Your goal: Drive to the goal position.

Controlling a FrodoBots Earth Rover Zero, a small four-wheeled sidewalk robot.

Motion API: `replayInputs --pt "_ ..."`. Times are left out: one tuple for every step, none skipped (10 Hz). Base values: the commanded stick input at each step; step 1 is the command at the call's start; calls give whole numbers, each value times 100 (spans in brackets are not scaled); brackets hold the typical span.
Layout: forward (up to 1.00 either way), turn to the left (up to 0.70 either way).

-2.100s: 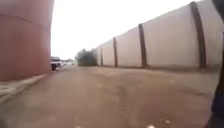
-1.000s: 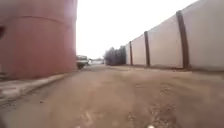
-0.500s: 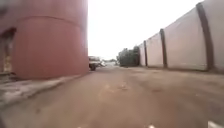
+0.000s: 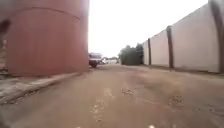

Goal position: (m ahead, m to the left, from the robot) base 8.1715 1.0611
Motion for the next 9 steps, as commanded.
replayInputs --pt "100 0" --pt "100 0" --pt "100 0" --pt "100 0" --pt "100 0" --pt "100 0" --pt "100 0" --pt "100 0" --pt "100 0"
